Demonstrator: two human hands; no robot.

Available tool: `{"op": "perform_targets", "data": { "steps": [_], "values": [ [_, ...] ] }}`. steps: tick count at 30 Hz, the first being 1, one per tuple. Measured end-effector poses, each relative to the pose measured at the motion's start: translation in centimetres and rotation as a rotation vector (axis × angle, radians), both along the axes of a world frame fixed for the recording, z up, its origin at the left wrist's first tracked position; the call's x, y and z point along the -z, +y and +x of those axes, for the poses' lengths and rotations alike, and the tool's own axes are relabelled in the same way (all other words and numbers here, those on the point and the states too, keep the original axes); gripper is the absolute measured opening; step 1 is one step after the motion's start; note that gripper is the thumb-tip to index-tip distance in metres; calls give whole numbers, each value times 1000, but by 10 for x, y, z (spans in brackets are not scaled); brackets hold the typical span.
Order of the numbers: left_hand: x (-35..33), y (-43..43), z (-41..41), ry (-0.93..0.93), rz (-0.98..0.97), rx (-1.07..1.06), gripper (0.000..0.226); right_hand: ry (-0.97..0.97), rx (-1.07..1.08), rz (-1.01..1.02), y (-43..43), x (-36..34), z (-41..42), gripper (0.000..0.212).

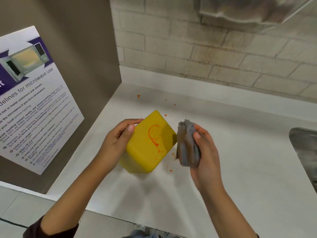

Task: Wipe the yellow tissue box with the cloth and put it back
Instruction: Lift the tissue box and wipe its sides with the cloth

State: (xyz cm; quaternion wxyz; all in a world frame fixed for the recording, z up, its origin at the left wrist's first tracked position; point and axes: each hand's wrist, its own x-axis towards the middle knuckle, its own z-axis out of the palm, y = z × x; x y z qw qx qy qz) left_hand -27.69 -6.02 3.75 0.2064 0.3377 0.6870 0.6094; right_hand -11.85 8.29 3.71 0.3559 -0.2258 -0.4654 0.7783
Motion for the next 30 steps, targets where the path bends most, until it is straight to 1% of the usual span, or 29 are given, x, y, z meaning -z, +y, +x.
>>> {"op": "perform_targets", "data": {
  "steps": [2, 3, 4, 7, 10, 13, 16, 20, 22, 25, 28, 30],
  "values": [
    [0, 0, -2, 4, 1, 35, 47, -145, 83, 356, 6, -7, -6, 26],
    [0, 0, -2, 5, -2, 47, 50, -192, 91, 497, 7, -9, -11, 30],
    [0, -1, -2, -2, -5, 54, 47, -225, 82, 615, 6, -9, -18, 33],
    [1, -1, -4, -42, 4, 68, 36, -339, 48, 883, 0, -1, -33, 36],
    [1, 0, -5, -66, 8, 72, 33, -419, 110, 1106, -1, 8, -39, 33],
    [1, -1, -7, -85, 9, 71, 31, -440, 177, 1175, 0, 10, -45, 32],
    [2, -2, -8, -99, -2, 63, 29, -408, 152, 1181, 2, 8, -54, 28],
    [3, -1, -4, -96, -3, 68, 27, -388, 118, 1048, 2, -2, -66, 23],
    [4, 0, 1, -84, -9, 63, 26, -380, 128, 1044, -7, -8, -72, 22],
    [4, 2, 2, -89, 17, 21, 25, -325, 36, 1111, -21, -9, -69, 18],
    [2, 2, -2, -102, 58, 3, 27, -259, -46, 1193, -15, -3, -55, 22],
    [1, 1, -4, -100, 42, 7, 27, -273, -29, 1140, -3, -5, -52, 19]
  ]
}}
